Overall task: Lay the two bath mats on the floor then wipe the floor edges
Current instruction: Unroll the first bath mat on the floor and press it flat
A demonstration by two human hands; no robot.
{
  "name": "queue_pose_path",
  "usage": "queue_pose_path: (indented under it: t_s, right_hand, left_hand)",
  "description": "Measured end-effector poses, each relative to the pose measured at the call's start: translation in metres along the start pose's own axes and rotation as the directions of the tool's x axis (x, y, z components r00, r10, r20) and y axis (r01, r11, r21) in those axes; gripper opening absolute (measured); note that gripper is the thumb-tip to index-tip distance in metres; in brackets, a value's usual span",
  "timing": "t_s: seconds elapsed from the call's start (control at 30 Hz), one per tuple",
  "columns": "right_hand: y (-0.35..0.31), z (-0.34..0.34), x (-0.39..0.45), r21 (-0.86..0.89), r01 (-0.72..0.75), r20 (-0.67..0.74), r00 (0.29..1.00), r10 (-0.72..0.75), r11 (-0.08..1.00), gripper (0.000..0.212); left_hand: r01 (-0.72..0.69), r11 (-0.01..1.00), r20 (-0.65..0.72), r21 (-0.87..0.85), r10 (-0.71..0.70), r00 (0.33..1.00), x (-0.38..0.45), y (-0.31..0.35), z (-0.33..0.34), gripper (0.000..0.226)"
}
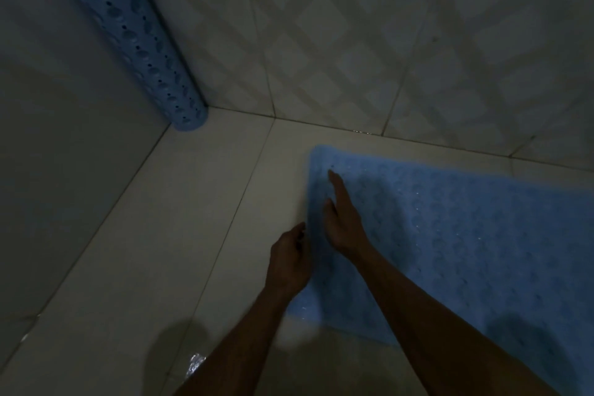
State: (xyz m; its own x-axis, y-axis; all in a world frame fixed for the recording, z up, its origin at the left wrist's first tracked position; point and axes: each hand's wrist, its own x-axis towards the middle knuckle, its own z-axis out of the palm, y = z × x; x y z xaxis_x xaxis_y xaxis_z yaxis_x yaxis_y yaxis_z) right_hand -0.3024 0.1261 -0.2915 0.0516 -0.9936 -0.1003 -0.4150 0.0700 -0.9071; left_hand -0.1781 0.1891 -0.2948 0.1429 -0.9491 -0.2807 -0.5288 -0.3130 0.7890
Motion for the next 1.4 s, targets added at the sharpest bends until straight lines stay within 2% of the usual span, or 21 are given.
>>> queue_pose_path:
  t_s: [0.13, 0.23, 0.3, 0.4, 0.5, 0.57, 0.67, 0.77, 0.87, 0.97, 1.03, 1.13, 1.4]
  right_hand:
    - [0.016, -0.01, 0.0, -0.082, -0.048, 0.044, 0.998, 0.051, 0.995, 0.047]
    - [0.032, -0.013, 0.001, -0.181, -0.035, 0.119, 0.991, 0.057, 0.983, 0.045]
    - [0.038, -0.014, 0.004, -0.201, -0.046, 0.127, 0.989, 0.073, 0.978, 0.044]
    - [0.042, -0.015, 0.005, -0.224, -0.037, 0.144, 0.987, 0.07, 0.974, 0.044]
    - [0.045, -0.016, 0.006, -0.225, -0.019, 0.146, 0.988, 0.053, 0.974, 0.045]
    - [0.048, -0.02, 0.009, -0.189, 0.001, 0.115, 0.993, 0.021, 0.982, 0.047]
    - [0.056, -0.038, 0.021, -0.212, -0.005, 0.015, 1.0, 0.008, 0.977, 0.053]
    - [0.07, -0.067, 0.042, -0.378, -0.018, -0.065, 0.998, -0.007, 0.925, 0.055]
    - [0.081, -0.091, 0.061, -0.593, -0.08, -0.018, 0.996, 0.085, 0.802, 0.055]
    - [0.095, -0.097, 0.068, -0.713, -0.084, 0.051, 0.984, 0.171, 0.696, 0.057]
    - [0.104, -0.093, 0.062, -0.747, -0.07, 0.058, 0.984, 0.17, 0.661, 0.06]
    - [0.113, -0.085, 0.052, -0.793, -0.041, 0.056, 0.989, 0.139, 0.608, 0.063]
    - [0.115, -0.081, 0.05, -0.807, -0.055, 0.007, 0.995, 0.102, 0.588, 0.073]
  left_hand:
    - [-0.054, 0.996, -0.089, 0.067, 0.059, 0.994, 0.007, -0.009, -0.004, 0.046]
    - [-0.014, 0.989, -0.058, 0.151, 0.023, 0.998, 0.015, -0.024, 0.002, 0.043]
    - [0.018, 0.968, -0.034, 0.252, -0.009, 0.999, 0.017, -0.023, 0.006, 0.057]
    - [-0.003, 0.873, 0.035, 0.488, -0.017, 0.999, 0.015, -0.014, 0.009, 0.075]
    - [-0.057, 0.78, 0.111, 0.624, -0.017, 0.994, 0.018, -0.01, 0.012, 0.072]
    - [-0.053, 0.745, 0.097, 0.665, -0.016, 0.995, 0.022, -0.01, 0.016, 0.069]
    - [-0.122, 0.761, 0.055, 0.637, 0.113, 0.992, 0.038, -0.005, 0.027, 0.067]
    - [-0.19, 0.754, 0.118, 0.629, 0.149, 0.982, 0.068, 0.02, 0.04, 0.065]
    - [-0.299, 0.734, 0.196, 0.61, 0.226, 0.954, 0.113, 0.039, 0.057, 0.063]
    - [-0.364, 0.654, 0.267, 0.663, 0.247, 0.931, 0.146, 0.035, 0.07, 0.062]
    - [-0.381, 0.619, 0.296, 0.686, 0.241, 0.924, 0.152, 0.021, 0.073, 0.063]
    - [-0.39, 0.591, 0.259, 0.706, 0.298, 0.919, 0.146, 0.003, 0.076, 0.065]
    - [-0.352, 0.616, 0.22, 0.705, 0.282, 0.934, 0.146, 0.005, 0.079, 0.06]
